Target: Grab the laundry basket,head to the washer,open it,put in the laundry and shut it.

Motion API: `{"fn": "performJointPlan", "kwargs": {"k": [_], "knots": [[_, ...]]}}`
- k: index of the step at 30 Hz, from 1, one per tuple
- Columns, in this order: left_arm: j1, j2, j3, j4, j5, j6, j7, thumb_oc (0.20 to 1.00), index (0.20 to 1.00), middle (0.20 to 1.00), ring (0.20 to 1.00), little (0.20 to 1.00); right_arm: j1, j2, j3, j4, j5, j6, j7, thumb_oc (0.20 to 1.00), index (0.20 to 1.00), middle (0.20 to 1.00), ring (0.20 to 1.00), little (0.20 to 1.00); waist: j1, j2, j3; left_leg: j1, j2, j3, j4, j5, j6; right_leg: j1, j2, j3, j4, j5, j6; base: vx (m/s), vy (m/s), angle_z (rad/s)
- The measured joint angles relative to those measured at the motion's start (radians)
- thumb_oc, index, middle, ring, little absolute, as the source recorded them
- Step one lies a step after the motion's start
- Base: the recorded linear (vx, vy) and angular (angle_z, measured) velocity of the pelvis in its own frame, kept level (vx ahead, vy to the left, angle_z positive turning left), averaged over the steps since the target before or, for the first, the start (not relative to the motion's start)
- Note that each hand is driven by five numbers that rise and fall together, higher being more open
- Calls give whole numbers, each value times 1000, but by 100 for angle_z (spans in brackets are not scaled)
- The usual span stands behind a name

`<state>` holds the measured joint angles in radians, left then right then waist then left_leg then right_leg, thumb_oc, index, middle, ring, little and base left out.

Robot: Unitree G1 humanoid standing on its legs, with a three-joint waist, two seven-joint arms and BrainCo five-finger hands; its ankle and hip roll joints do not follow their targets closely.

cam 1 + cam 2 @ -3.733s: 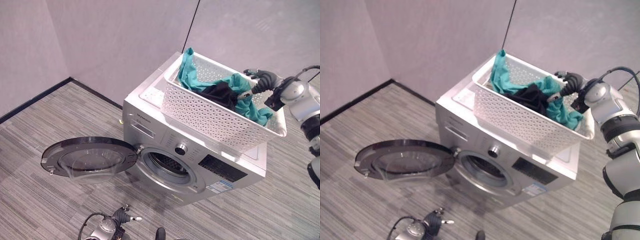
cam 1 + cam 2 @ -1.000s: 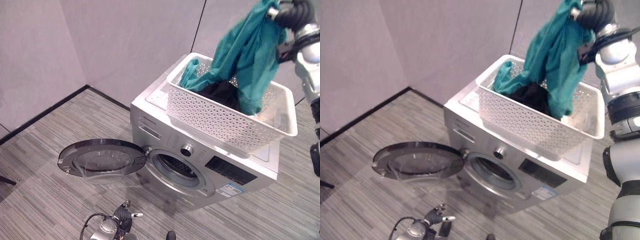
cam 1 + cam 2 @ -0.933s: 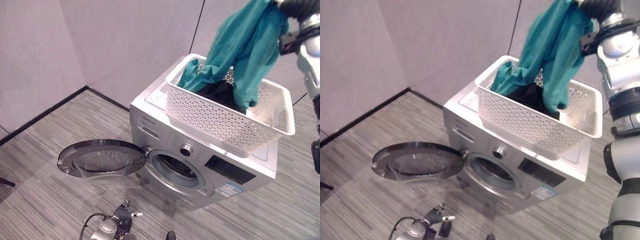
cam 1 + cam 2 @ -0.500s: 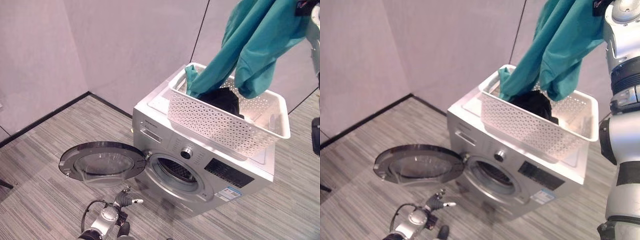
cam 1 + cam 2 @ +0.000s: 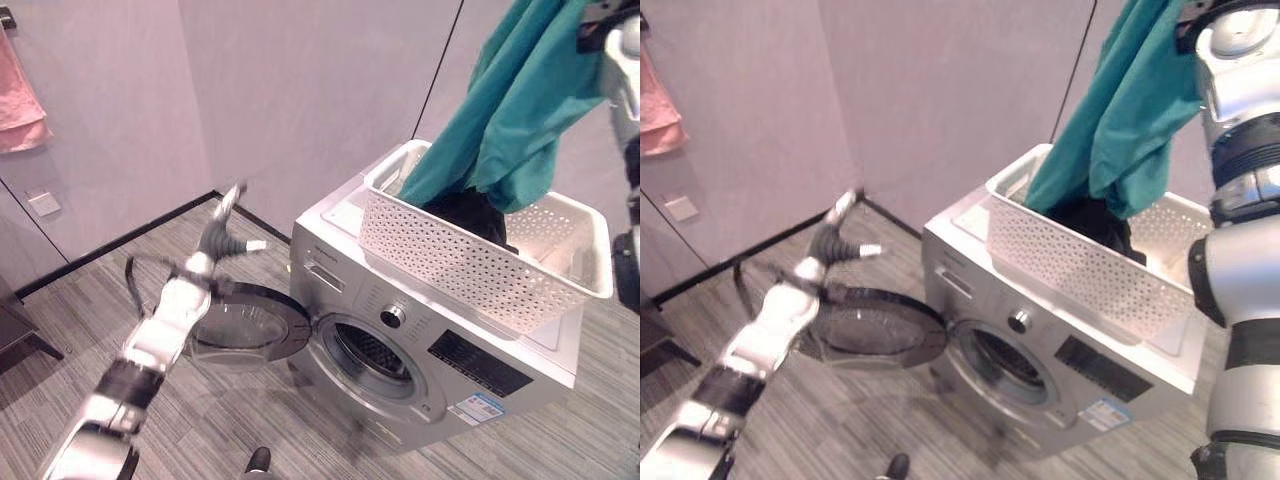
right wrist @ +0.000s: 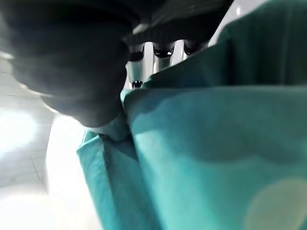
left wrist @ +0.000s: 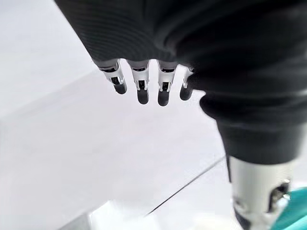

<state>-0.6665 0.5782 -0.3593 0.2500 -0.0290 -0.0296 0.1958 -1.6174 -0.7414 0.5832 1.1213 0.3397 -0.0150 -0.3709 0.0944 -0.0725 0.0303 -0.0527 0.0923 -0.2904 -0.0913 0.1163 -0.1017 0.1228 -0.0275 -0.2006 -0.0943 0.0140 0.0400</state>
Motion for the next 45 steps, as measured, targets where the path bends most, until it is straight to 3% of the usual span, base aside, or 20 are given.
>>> {"fn": "performJointPlan", "kwargs": {"k": [2, 4, 5, 6, 8, 10, 14, 16, 20, 35, 39, 45], "knots": [[-148, -53, -82, 111, 8, 18, 29, 1000, 1000, 1000, 1000, 1000, -2, 47, 0, 10, 2, 14, 5, 200, 200, 200, 200, 200, -3, 0, 0, 0, 0, -2, 2, 2, -2, 0, 1, 0, 5, 0, 0, -24, 5, 3], [-361, -189, -181, 342, 6, 49, 73, 1000, 1000, 1000, 1000, 1000, -7, 135, 19, 13, 9, 20, 14, 200, 200, 200, 200, 200, -16, 0, -2, -1, -2, -1, 3, 5, -3, -1, 0, 1, 6, 2, 3, 0, 0, 0], [-391, -222, -198, 371, 3, 54, 81, 1000, 1000, 1000, 1000, 1000, -10, 164, 31, 13, 10, 20, 20, 200, 200, 200, 200, 200, -26, -1, -3, -2, -5, -1, 3, 5, -2, 0, 0, 1, 6, 2, 3, 0, 0, 0], [-437, -318, -240, 464, -36, 55, 85, 1000, 1000, 1000, 1000, 1000, -11, 211, 34, 32, 15, 21, 25, 200, 200, 200, 200, 200, -42, -3, -6, -1, -8, 0, 2, 7, -4, 0, -8, 1, 6, 2, 4, 0, 0, 0], [-440, -391, -265, 526, -83, 57, 81, 1000, 1000, 1000, 1000, 1000, -12, 246, 35, 38, 31, 24, 26, 200, 200, 200, 200, 200, -58, -4, -9, -1, -11, 3, 2, 7, -3, -2, -9, 4, 6, 2, 5, 14, 7, -2], [-460, -501, -304, 733, -183, 60, 80, 1000, 1000, 1000, 1000, 1000, -13, 272, 37, 39, 52, 33, 27, 200, 200, 200, 200, 200, -72, -3, -12, 1, -13, 7, 1, 5, 1, -1, -15, 7, 6, 1, 9, 14, 10, -8], [-494, -527, -293, 869, -302, 78, 100, 1000, 1000, 1000, 1000, 1000, -15, 292, 49, 40, 79, 34, 23, 200, 200, 200, 200, 200, -98, 2, -20, 15, -8, 31, 0, -1, 8, -2, -20, 30, 6, 1, 10, 1, 4, -19], [-551, -551, -280, 1027, -362, 102, 102, 1000, 1000, 1000, 1000, 1000, -15, 350, 59, 40, 81, 34, 24, 200, 200, 200, 200, 200, -116, 10, -27, 21, -8, 58, 0, -3, 11, -9, -24, 55, 6, 5, 15, 15, -2, -26], [-628, -536, -283, 1027, -397, 118, 105, 1000, 1000, 1000, 1000, 1000, -16, 372, 59, 24, 100, 34, 24, 200, 200, 200, 200, 200, -137, 10, -29, 17, -8, 60, -1, -6, 15, -15, -26, 56, 6, 6, 16, 5, 0, -4], [-907, -463, -290, 1015, -505, 119, 113, 1000, 1000, 1000, 1000, 1000, -28, 360, 78, 43, 113, 60, 25, 200, 200, 200, 200, 200, -134, 7, -33, 15, -14, 68, -1, -7, 16, -19, -33, 59, 6, 6, 17, 0, 0, 0], [-873, -524, -323, 1003, -563, 121, 81, 1000, 1000, 1000, 1000, 1000, -28, 314, 77, 43, 119, 71, 32, 200, 200, 200, 200, 200, -116, 5, -35, 11, -19, 60, -1, -11, 23, -18, -36, 54, 6, 4, 19, 13, -3, 6], [-802, -592, -332, 958, -597, 122, 56, 1000, 1000, 1000, 1000, 1000, -28, 314, 78, 13, 119, 92, 47, 200, 200, 200, 200, 200, -121, 5, -35, 12, -23, 67, -1, -12, 24, -20, -41, 58, 6, 2, 21, 5, -8, -1]]}}
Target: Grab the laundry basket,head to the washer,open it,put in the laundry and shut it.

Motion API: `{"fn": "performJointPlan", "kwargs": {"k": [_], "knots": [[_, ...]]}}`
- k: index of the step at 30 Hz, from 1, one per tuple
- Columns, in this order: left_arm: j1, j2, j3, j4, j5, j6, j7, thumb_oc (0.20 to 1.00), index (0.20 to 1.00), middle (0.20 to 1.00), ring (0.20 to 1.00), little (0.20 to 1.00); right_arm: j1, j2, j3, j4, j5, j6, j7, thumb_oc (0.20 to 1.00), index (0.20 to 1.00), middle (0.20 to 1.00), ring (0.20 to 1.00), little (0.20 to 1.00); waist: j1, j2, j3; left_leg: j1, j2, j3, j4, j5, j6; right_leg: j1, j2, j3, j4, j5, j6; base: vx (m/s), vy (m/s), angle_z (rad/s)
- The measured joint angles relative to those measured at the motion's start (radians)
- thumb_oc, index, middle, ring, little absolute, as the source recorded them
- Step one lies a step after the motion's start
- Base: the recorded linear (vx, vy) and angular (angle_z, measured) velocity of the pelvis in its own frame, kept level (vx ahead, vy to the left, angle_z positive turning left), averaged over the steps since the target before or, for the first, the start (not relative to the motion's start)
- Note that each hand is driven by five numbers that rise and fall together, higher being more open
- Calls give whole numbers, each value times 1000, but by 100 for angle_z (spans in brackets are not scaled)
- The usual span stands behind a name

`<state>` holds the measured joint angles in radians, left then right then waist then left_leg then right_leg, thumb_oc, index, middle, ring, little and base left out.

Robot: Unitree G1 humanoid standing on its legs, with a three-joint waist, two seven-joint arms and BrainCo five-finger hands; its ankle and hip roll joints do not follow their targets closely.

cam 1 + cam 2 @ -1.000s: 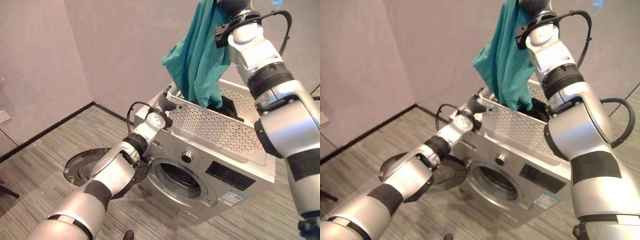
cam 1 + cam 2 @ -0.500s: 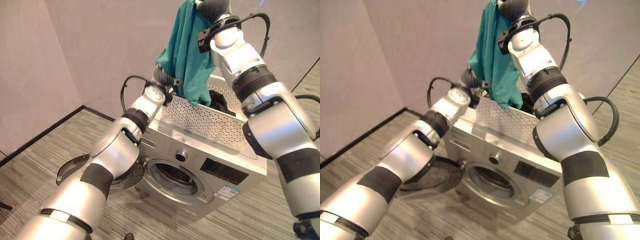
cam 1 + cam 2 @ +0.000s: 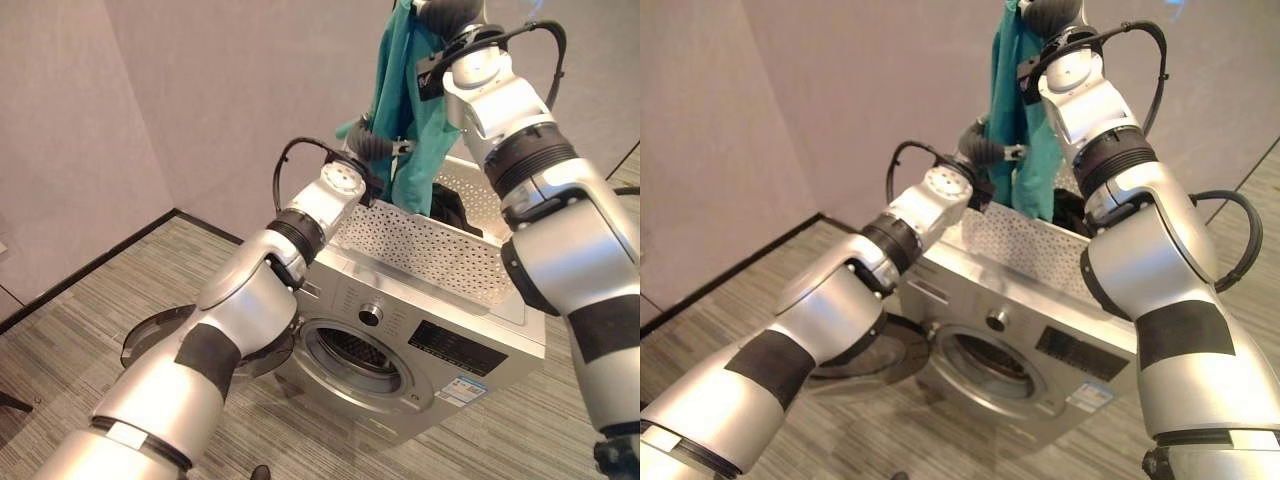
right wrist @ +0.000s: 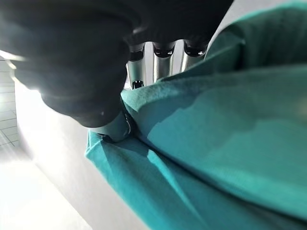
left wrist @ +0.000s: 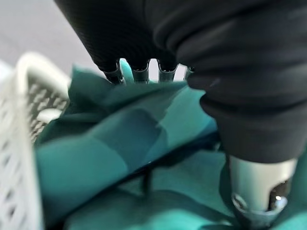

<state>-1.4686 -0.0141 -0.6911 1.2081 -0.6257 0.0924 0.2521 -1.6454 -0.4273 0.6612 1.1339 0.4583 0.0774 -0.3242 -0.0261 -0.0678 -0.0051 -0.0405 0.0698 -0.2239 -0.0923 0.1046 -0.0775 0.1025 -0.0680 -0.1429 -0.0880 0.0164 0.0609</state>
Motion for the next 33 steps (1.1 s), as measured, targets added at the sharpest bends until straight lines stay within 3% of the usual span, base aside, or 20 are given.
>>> {"fn": "performJointPlan", "kwargs": {"k": [9, 16, 17, 18, 19, 28, 29, 30, 31, 33], "knots": [[-25, 15, 4, -26, -85, -3, 2, 1000, 1000, 1000, 1000, 1000, 2, 5, -6, -73, 4, 5, -11, 200, 200, 200, 200, 200, -41, 2, -1, 4, 2, 19, 0, 0, 0, -7, -2, 23, 0, 0, 2, 17, -21, -7], [-45, 54, 15, -71, -154, -38, 12, 1000, 1000, 1000, 1000, 1000, 12, 72, -33, -144, 39, -21, -49, 200, 200, 200, 200, 200, -50, 24, -12, 4, 5, 49, -1, -2, 2, -25, -3, 53, 0, 6, 5, 5, -12, -13], [-45, 54, 15, -71, -155, -41, 15, 875, 875, 875, 875, 875, 17, 77, -33, -150, 40, -26, -51, 200, 200, 200, 200, 200, -52, 25, -12, 4, 5, 50, -1, -2, 2, -25, -3, 53, 0, 7, 5, 2, -18, -5], [-38, 54, 23, -79, -167, -54, 19, 357, 357, 357, 357, 357, 27, 85, -36, -172, 42, -29, -60, 200, 200, 200, 200, 200, -55, 25, -11, 3, 7, 56, -1, -2, 2, -28, -2, 55, 0, 7, 5, -3, -19, -7], [-31, 59, 23, -91, -183, -64, 23, 200, 200, 200, 200, 200, 36, 94, -44, -188, 43, -35, -66, 200, 200, 200, 200, 200, -57, 26, -11, 2, 7, 60, -1, -2, 2, -30, -2, 57, 0, 8, 5, -6, -18, -9], [23, 65, 62, -153, -202, -121, 79, 200, 200, 200, 200, 200, 113, 140, -52, -282, 79, -75, -107, 200, 200, 200, 200, 200, -80, 50, -4, -10, 9, 75, -1, -3, 3, -52, -2, 81, -7, 14, 7, -15, -23, -7], [30, 76, 64, -175, -201, -135, 88, 200, 200, 200, 200, 200, 120, 142, -50, -308, 79, -83, -110, 539, 539, 539, 539, 539, -85, 57, -2, -17, 9, 76, -1, -2, 3, -60, -2, 81, -5, 18, 8, 0, 0, 0], [30, 76, 64, -175, -201, -135, 88, 200, 200, 200, 200, 200, 120, 142, -50, -308, 79, -83, -110, 664, 664, 664, 664, 664, -85, 57, -2, -17, 9, 76, -1, -2, 3, -60, -2, 81, -5, 18, 8, -11, -33, -8], [46, 81, 93, -182, -200, -141, 93, 200, 200, 200, 200, 200, 128, 145, -43, -323, 79, -85, -110, 1000, 1000, 1000, 1000, 1000, -91, 61, -2, -17, 10, 88, -1, -1, 2, -64, -2, 85, 0, 20, 9, -3, -18, -10], [67, 96, 99, -194, -197, -150, 96, 200, 200, 200, 200, 200, 141, 148, -41, -357, 79, -101, -110, 1000, 1000, 1000, 1000, 1000, -99, 61, -2, -13, 11, 101, -1, -1, 2, -66, -2, 102, 0, 20, 9, -1, -14, -17]]}}
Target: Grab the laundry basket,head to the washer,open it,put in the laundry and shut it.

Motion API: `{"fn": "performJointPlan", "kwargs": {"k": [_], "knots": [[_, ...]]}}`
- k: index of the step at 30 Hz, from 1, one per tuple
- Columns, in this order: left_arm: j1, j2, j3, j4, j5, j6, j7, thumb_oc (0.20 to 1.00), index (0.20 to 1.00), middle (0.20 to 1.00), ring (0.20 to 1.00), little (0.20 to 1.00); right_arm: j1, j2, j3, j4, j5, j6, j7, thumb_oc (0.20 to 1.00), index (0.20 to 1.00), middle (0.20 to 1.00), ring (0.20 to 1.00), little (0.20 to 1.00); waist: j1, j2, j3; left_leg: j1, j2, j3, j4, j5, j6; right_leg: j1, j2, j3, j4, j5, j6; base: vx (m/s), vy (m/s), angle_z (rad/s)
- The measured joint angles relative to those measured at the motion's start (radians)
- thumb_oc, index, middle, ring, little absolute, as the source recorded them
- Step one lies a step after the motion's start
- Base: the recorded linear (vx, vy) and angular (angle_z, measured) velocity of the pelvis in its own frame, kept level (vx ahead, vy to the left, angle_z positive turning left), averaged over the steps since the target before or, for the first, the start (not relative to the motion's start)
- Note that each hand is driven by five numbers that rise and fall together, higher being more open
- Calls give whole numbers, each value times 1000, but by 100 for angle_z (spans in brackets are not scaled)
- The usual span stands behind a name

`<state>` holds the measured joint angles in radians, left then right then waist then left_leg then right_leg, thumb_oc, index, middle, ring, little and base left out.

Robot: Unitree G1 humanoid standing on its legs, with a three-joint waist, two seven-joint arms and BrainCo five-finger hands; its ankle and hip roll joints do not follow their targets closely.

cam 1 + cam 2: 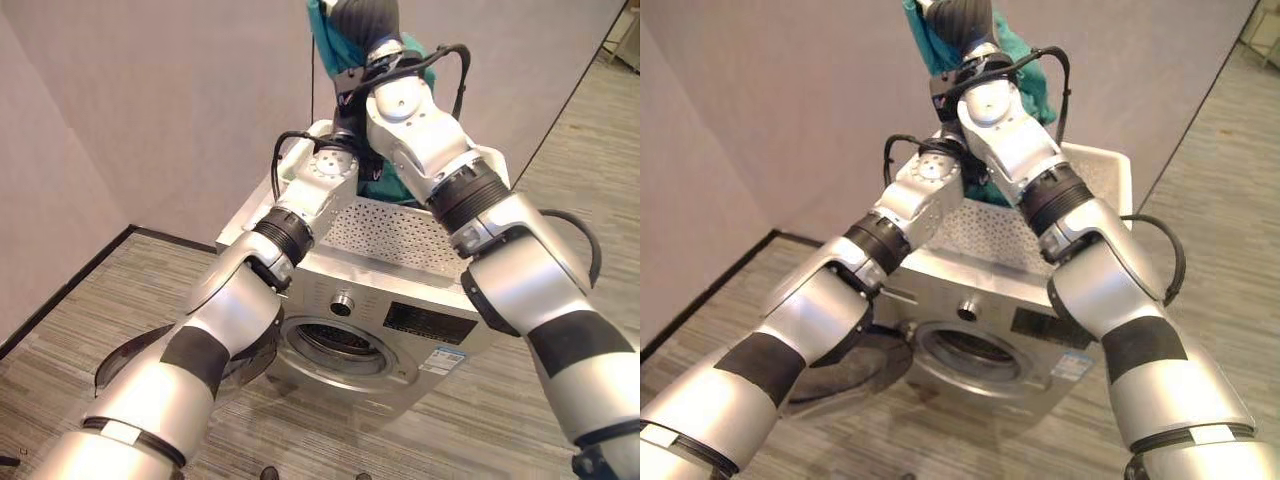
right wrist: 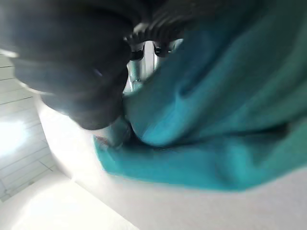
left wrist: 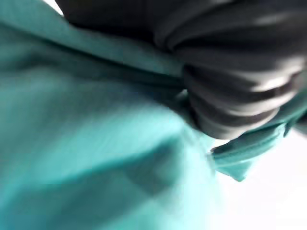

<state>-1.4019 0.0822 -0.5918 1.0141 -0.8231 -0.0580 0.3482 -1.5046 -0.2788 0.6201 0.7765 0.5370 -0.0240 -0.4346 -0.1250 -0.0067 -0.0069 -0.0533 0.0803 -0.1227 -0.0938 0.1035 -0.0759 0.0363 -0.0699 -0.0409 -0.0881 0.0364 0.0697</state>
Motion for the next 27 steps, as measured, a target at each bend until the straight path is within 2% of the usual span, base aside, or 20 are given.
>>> {"fn": "performJointPlan", "kwargs": {"k": [5, 12, 17, 20, 21, 25, 27], "knots": [[12, 28, 0, -16, 15, -5, 3, 200, 200, 200, 200, 200, 17, 0, 0, -43, 1, -25, 1, 1000, 1000, 1000, 1000, 1000, -13, 2, 2, 1, 1, 4, 0, 0, 0, -1, 1, 3, 0, 1, 0, 2, -6, -3], [32, 81, 28, -72, 21, -21, 22, 200, 200, 200, 200, 200, 72, -29, -10, -194, 30, -113, 22, 1000, 1000, 1000, 1000, 1000, -28, 8, 5, 10, 2, 14, -2, 0, 0, 2, 0, 7, -4, 4, 0, 2, 5, -4], [57, 192, 65, -261, 52, -51, 43, 200, 200, 200, 200, 200, 232, -93, -112, -412, 23, -171, 18, 1000, 1000, 1000, 1000, 1000, -32, 22, 14, 17, 2, 22, -6, -4, 4, 6, -1, 13, -5, 6, 0, -9, 19, -4], [68, 236, 102, -351, 62, -83, 70, 200, 200, 200, 200, 200, 313, -169, -142, -467, -56, -175, -6, 1000, 1000, 1000, 1000, 1000, -31, 30, 19, 19, 2, 22, -6, -7, 9, 8, -1, 12, -8, 6, 0, 7, 13, 1], [70, 246, 112, -392, 67, -101, 86, 200, 200, 200, 200, 200, 365, -195, -189, -498, -125, -172, -26, 1000, 1000, 1000, 1000, 1000, -30, 30, 19, 20, 2, 20, -6, -6, 8, 10, -2, 10, -6, 6, 0, 0, 0, 0], [70, 258, 116, -456, 92, -149, 113, 200, 200, 200, 200, 200, 444, -216, -267, -496, -239, -168, -75, 1000, 1000, 1000, 1000, 1000, -32, 39, 23, 35, -1, 20, -6, -7, 10, 27, -3, 10, -8, 3, 1, 0, 0, 0], [70, 260, 115, -461, 98, -157, 115, 200, 200, 200, 200, 200, 450, -226, -268, -495, -266, -168, -87, 1000, 1000, 1000, 1000, 1000, -39, 47, 24, 36, 0, 20, -7, -7, 10, 27, -4, 10, -8, 4, 0, 7, 45, 1]]}}
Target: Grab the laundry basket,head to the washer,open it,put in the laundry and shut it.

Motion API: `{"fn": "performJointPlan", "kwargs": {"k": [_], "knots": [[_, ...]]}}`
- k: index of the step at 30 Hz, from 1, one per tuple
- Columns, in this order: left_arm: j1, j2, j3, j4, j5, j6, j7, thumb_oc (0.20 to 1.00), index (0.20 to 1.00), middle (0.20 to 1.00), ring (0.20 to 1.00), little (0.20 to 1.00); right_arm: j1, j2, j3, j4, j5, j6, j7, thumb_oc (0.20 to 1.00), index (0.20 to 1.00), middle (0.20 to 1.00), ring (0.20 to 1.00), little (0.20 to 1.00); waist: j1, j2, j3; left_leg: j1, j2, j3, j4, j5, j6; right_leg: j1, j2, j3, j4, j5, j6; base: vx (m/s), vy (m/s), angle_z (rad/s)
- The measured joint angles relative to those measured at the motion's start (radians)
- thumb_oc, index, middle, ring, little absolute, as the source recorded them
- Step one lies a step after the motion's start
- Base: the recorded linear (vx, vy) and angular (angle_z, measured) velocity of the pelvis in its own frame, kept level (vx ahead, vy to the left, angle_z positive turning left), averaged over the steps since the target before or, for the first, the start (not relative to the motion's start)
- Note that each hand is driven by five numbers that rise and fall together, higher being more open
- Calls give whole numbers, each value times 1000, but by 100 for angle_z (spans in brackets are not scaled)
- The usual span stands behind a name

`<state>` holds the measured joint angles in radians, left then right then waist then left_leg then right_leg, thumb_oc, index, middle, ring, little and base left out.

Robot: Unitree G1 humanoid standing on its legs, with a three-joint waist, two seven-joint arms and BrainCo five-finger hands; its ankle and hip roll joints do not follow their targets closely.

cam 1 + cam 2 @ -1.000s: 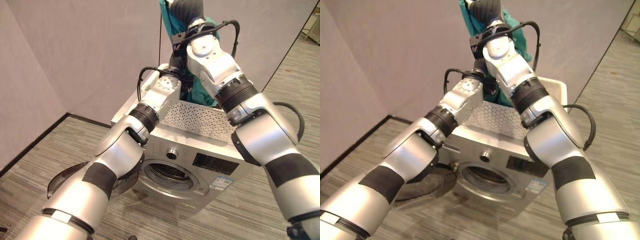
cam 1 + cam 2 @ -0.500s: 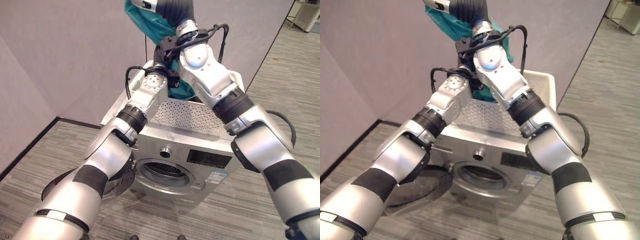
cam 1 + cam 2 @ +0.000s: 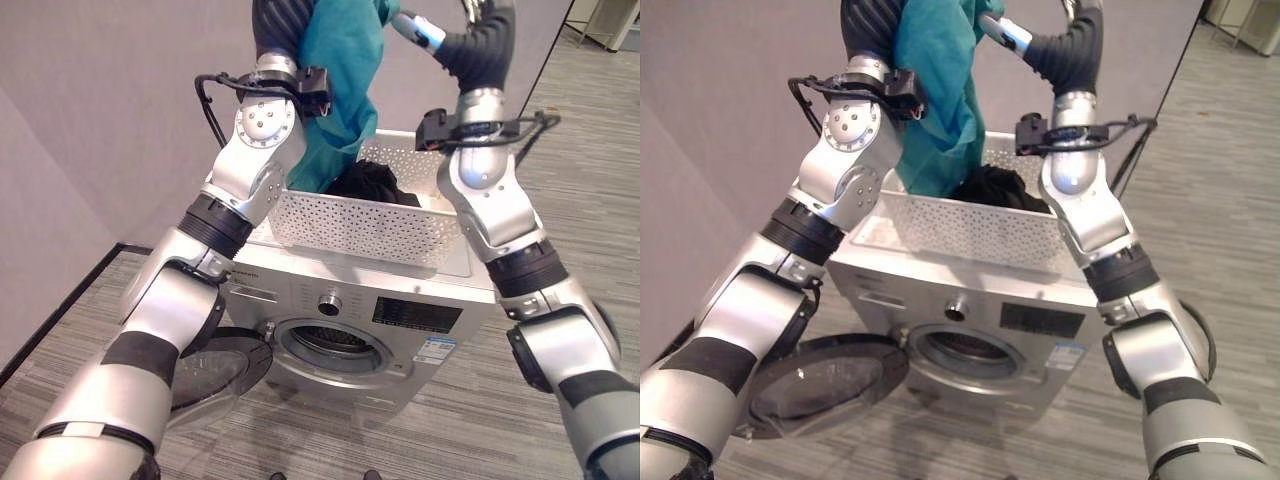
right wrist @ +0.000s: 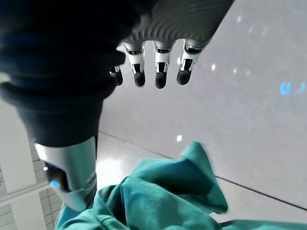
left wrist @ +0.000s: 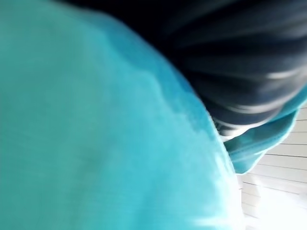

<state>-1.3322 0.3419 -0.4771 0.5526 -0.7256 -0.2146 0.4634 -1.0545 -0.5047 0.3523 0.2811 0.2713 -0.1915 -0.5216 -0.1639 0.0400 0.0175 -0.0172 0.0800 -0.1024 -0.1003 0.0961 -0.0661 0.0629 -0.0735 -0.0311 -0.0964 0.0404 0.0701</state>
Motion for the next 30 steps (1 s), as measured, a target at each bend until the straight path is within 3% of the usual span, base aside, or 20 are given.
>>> {"fn": "performJointPlan", "kwargs": {"k": [4, 15, 18, 24, 30], "knots": [[-2, 88, 28, -99, 32, -36, 15, 200, 200, 200, 200, 200, 164, -65, -38, -23, -118, 25, -15, 1000, 1000, 1000, 1000, 1000, 0, 7, -3, 7, -1, -1, 0, -7, 6, 7, -1, 0, 0, -2, 1, 0, 0, 0], [-194, 383, 8, -147, 42, -80, 44, 200, 200, 200, 200, 200, 579, -261, -361, -31, -355, 93, -82, 1000, 1000, 1000, 1000, 1000, 22, 22, -10, -1, -2, -24, 0, -8, 6, 10, -1, -22, 0, -6, -1, 2, 2, 5], [-193, 428, 34, -150, 49, -92, 72, 200, 200, 200, 200, 200, 680, -260, -457, -27, -365, 129, -108, 1000, 1000, 1000, 1000, 1000, 33, 23, -11, -3, -1, -29, 0, -8, 6, 12, 2, -32, 0, -8, -4, 8, -3, 10], [-146, 497, 70, -164, 61, -108, 88, 200, 200, 200, 200, 200, 767, -257, -528, -22, -383, 160, -140, 1000, 1000, 1000, 1000, 1000, 46, 25, -14, -4, -2, -32, 0, -9, 5, 15, 1, -37, 0, -10, -5, 0, 2, 1], [414, 503, 364, -465, 119, -109, 120, 200, 200, 200, 200, 200, 949, -170, -679, 77, -401, 255, -237, 1000, 1000, 1000, 1000, 1000, 72, 16, -32, -4, -2, -55, 0, -13, 7, 25, 3, -62, 0, -23, -9, -4, 9, 11]]}}
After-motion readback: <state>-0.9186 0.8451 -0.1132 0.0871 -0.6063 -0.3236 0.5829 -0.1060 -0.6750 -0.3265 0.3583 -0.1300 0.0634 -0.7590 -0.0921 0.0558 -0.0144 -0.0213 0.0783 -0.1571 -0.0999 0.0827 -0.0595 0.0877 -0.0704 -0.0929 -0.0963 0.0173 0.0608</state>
